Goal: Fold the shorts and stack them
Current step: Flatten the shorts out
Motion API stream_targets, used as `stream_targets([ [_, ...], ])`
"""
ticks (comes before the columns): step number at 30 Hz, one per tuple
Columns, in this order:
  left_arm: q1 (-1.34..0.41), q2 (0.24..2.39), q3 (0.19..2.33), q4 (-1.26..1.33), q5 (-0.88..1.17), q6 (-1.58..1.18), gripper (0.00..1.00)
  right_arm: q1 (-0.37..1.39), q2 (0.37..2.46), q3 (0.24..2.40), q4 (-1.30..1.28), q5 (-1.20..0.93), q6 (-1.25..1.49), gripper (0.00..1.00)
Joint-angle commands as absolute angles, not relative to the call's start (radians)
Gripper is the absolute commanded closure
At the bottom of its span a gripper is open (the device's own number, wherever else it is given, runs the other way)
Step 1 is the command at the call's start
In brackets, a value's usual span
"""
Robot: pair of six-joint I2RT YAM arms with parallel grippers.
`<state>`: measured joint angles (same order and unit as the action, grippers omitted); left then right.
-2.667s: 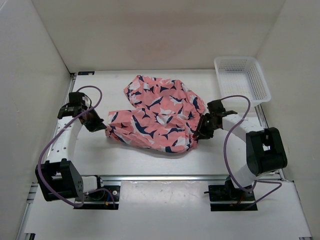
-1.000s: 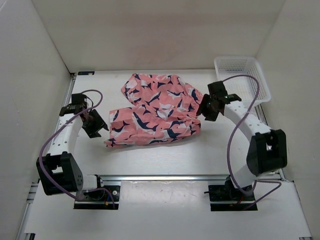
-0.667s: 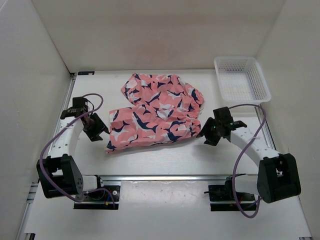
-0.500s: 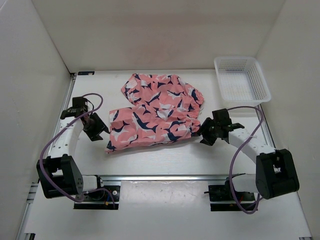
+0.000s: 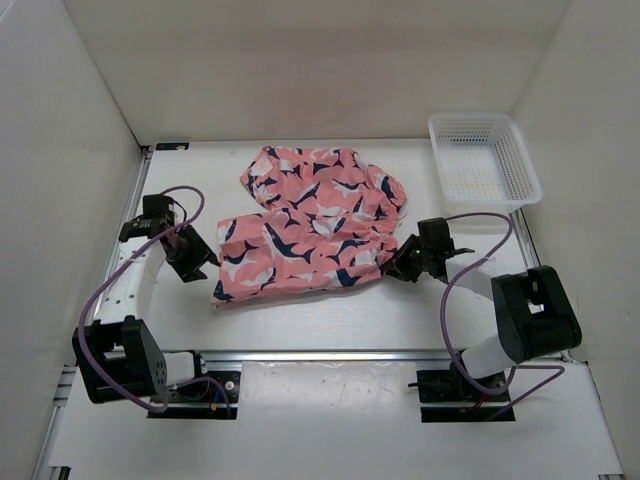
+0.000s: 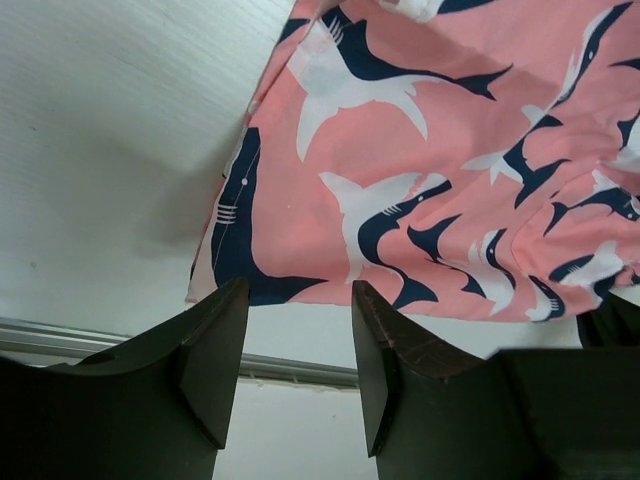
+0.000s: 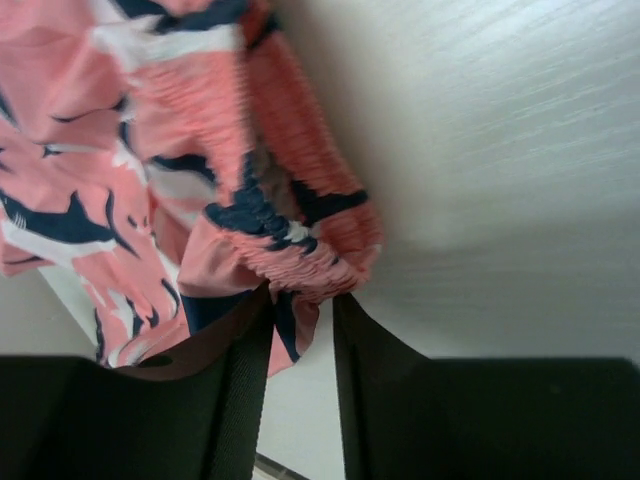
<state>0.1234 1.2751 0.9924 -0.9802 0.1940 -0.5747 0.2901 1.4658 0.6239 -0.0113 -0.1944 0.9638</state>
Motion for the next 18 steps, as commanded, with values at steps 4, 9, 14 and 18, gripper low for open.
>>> stream_targets([
  [4,0.129,1.148,0.954,-1.048,0.247,-0.6,0.4,0.287,1.508,0.678,0.017,-0.175,0.954,0.96],
  [9,0.129,1.08,0.832,-1.114,0.235,-0.687,0.34,0.287,1.473,0.713,-0.084,-0.126,0.933,1.0],
  [14,0.097,0.997,0.71,-1.104,0.279,-0.793,0.31,0.287,1.463,0.75,-0.115,-0.126,0.923,1.0],
  [18,0.097,0.989,0.648,-1.034,0.305,-0.805,0.34,0.287,1.463,0.77,-0.137,-0.126,0.914,1.0],
])
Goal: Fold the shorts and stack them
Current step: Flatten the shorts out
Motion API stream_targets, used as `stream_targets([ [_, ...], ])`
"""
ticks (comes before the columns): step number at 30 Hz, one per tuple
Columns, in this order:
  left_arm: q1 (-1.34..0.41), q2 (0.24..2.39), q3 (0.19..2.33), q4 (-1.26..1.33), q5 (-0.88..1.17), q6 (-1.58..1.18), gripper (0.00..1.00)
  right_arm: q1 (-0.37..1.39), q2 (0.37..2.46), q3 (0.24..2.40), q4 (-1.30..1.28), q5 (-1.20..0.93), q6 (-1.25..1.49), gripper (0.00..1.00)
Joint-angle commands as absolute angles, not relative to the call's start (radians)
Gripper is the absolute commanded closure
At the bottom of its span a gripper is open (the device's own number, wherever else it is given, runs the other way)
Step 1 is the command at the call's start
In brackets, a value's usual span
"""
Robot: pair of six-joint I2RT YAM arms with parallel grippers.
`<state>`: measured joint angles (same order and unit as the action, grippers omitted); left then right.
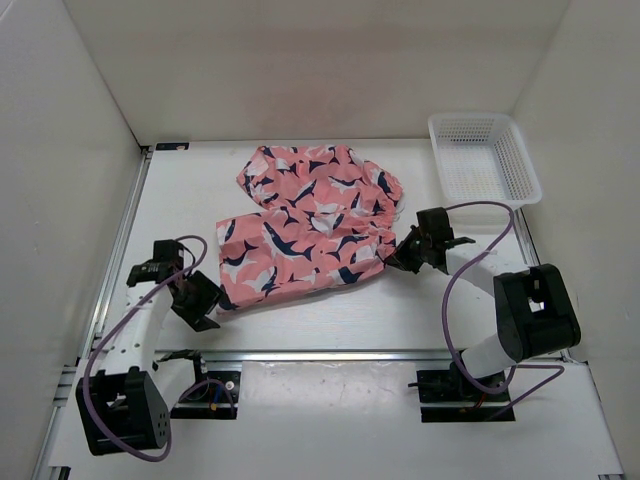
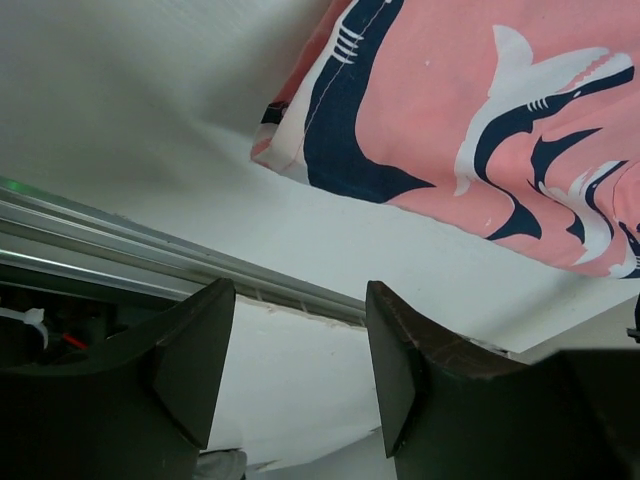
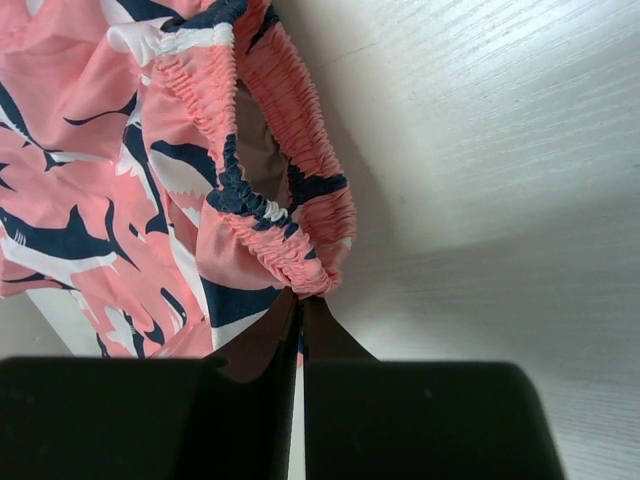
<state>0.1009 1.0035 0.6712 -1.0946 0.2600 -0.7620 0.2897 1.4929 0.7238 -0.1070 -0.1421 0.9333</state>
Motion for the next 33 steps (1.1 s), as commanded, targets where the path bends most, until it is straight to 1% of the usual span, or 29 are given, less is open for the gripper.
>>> stream_targets([
  [1,0.097,0.999,0.647,-1.023,0.305,-0.814,0.34,0.287,1.463,0.77,-0.137,-0.126,0.914,1.0],
  [7,0.097,1.064,0.611,-0.919,0.29,-0.827,0.33,0.287,1.463,0.779,-0.137,-0.126,0.914,1.0],
  [10,0.097,1.107,0.601,-0.87,0.261,-0.827,0.38,0.287,1.463,0.779,-0.146,-0.126,0.914,1.0],
  [12,0.097,1.129,0.611,-0.844,0.239,-0.827,0.39,0.287,1.454,0.779,-0.146,-0.126,0.914,1.0],
  [14,0.097,1.158,0.611,-0.804,0.239,-0.827,0.43,0.287,1.454,0.779,-0.146,-0.126,0.914,1.0],
  [16,0.097,1.18,0.601,-0.785,0.239,-0.836,0.48,0.287,1.443,0.77,-0.146,-0.126,0.914,1.0],
  [19,0.086,1.215,0.601,-0.773,0.23,-0.836,0.5,0.287,1.433,0.77,-0.166,-0.114,0.914,1.0],
  [22,0.075,1.239,0.601,-0.764,0.221,-0.836,0.55,0.287,1.433,0.77,-0.166,-0.104,0.914,1.0],
  [23,0.066,1.25,0.601,-0.764,0.221,-0.836,0.55,0.287,1.433,0.77,-0.166,-0.104,0.914,1.0],
  [24,0.054,1.25,0.601,-0.764,0.212,-0.836,0.52,0.287,1.424,0.77,-0.166,-0.104,0.914,1.0],
  [26,0.035,1.259,0.601,-0.764,0.212,-0.845,0.4,0.287,1.424,0.77,-0.166,-0.104,0.914,1.0],
  [29,0.011,1.27,0.578,-0.764,0.2,-0.885,0.41,0.287,1.414,0.761,-0.175,-0.095,0.914,1.0],
  [30,0.0,1.282,0.568,-0.764,0.19,-0.894,0.44,0.287,1.414,0.761,-0.184,-0.095,0.905,1.0],
  [31,0.0,1.293,0.568,-0.764,0.19,-0.894,0.44,0.287,1.414,0.761,-0.184,-0.095,0.905,1.0],
  [33,-0.011,1.305,0.568,-0.764,0.172,-0.905,0.48,0.287,1.414,0.77,-0.193,-0.086,0.905,1.0],
])
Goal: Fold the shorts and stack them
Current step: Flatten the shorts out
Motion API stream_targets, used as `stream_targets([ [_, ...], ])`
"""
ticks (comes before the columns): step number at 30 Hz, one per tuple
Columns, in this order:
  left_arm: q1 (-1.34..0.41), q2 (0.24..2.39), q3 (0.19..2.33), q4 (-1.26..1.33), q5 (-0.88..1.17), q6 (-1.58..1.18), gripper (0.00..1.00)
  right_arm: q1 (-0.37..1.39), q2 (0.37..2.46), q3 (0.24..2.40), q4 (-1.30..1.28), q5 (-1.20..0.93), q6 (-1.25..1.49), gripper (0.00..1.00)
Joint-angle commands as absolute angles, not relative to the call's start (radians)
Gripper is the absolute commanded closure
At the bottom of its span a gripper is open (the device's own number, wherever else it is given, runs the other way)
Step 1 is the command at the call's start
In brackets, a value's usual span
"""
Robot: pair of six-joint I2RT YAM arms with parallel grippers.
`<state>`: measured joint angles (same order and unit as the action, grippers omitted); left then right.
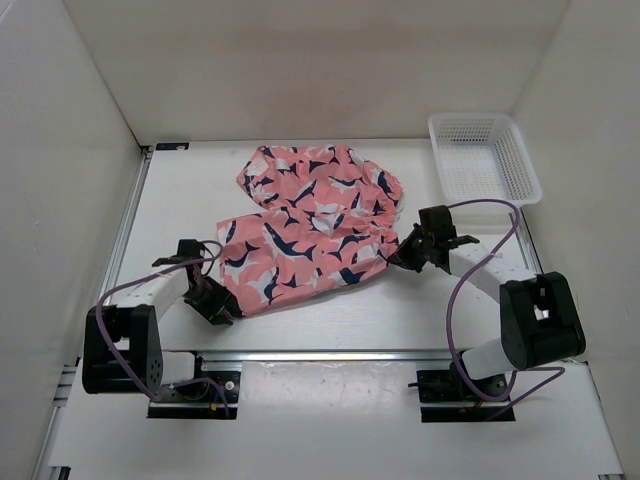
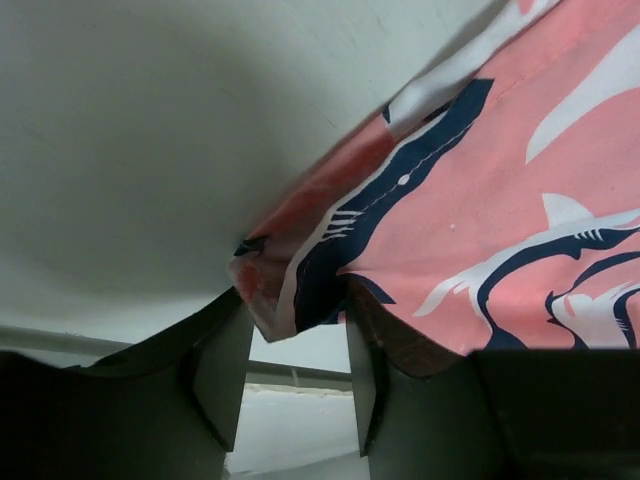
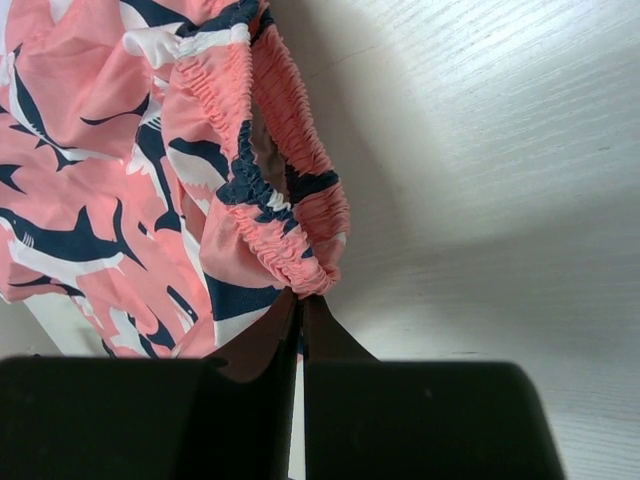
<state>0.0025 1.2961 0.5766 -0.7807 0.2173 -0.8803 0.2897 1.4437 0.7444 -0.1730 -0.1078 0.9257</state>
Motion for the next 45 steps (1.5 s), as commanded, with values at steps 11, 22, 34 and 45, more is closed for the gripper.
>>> stream_targets([
  [11,-0.011,1.26,0.779,-0.862,0.134,-0.858,0.9,0.278,1.372,0.859,-0.316,-0.028,0.824,1.0],
  [22,0.083,1.174,1.679,-1.187,0.072,-0.721,0.9,0.258,1.238,1.411,-0.725,-0.006,0.597,1.0],
  [34,0.109,1.069,2.263,-1.193,-0.086,-0.698,0.9,0.258,1.118,2.072,-0.971,-0.222,0.451,1.0],
  [45,0.071,1.129,2.56,-1.177,-0.239,-0.667,0.9,0.258,1.109,2.284,-1.011,-0.249,0.52,1.0],
])
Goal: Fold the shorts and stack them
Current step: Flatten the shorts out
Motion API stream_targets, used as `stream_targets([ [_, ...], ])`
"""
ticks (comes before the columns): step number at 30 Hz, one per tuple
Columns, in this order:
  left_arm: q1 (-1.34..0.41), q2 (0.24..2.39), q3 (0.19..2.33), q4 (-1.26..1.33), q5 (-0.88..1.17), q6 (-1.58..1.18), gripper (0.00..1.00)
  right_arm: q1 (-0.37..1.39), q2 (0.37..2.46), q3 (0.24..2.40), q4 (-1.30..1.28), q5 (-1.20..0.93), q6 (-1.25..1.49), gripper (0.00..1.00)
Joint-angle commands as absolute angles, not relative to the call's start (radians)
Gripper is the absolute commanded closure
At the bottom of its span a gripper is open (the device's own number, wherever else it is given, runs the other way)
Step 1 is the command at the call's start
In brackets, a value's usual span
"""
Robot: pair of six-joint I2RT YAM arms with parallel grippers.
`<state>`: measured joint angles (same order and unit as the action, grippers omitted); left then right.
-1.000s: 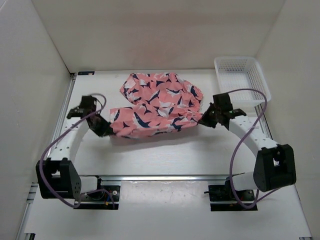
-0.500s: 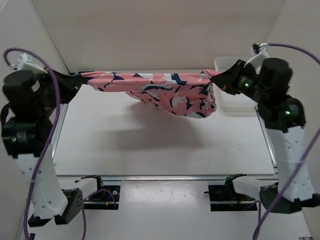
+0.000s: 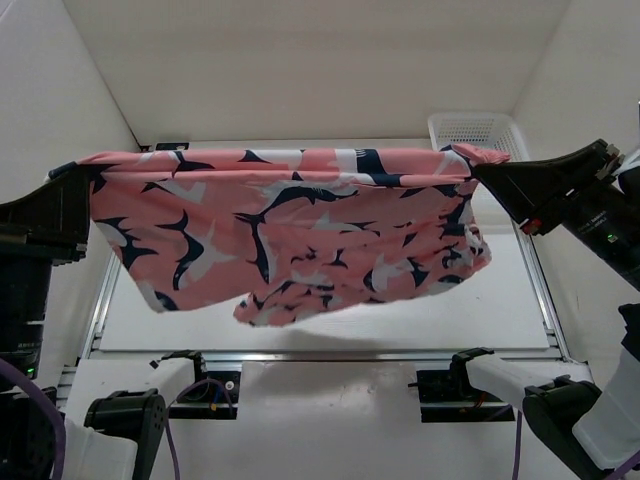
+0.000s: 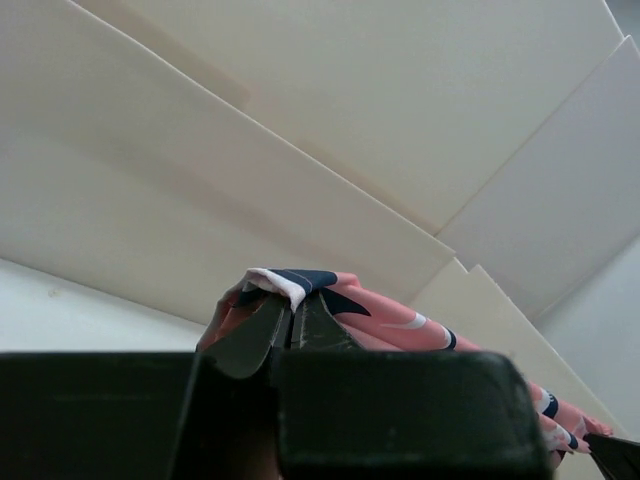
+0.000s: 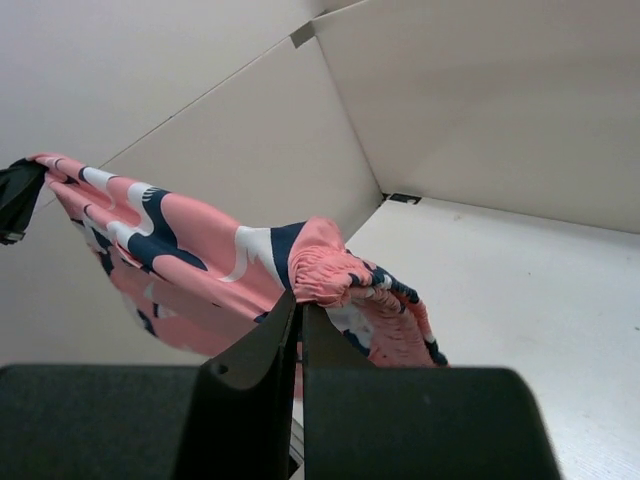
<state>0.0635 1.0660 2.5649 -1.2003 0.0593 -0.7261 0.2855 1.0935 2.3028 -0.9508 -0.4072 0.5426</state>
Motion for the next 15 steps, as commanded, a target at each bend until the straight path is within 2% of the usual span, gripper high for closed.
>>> stream_targets([
  [1,0.071,1.14,2.545,-1.177,-0.239,-0.667,0.9,0.258,1.1,2.263,-1.0,-0.2,0.52,1.0],
  [6,0.071,1.251,2.392,-1.124,-0.203,-0.653,0.9,0.258,1.121,2.047,-0.976,-0.045,0.52,1.0],
  [9,0.071,1.359,2.33,-1.128,-0.158,-0.653,0.9,0.258,1.164,1.828,-0.893,0.006,0.511,1.0],
  [10,0.071,1.379,2.253,-1.108,-0.147,-0.64,0.9,0.258,1.178,1.768,-0.832,0.015,0.511,1.0],
  [15,0.097,1.529,2.096,-1.039,-0.108,-0.618,0.9,0.258,1.397,1.547,-0.686,0.049,0.511,1.0],
])
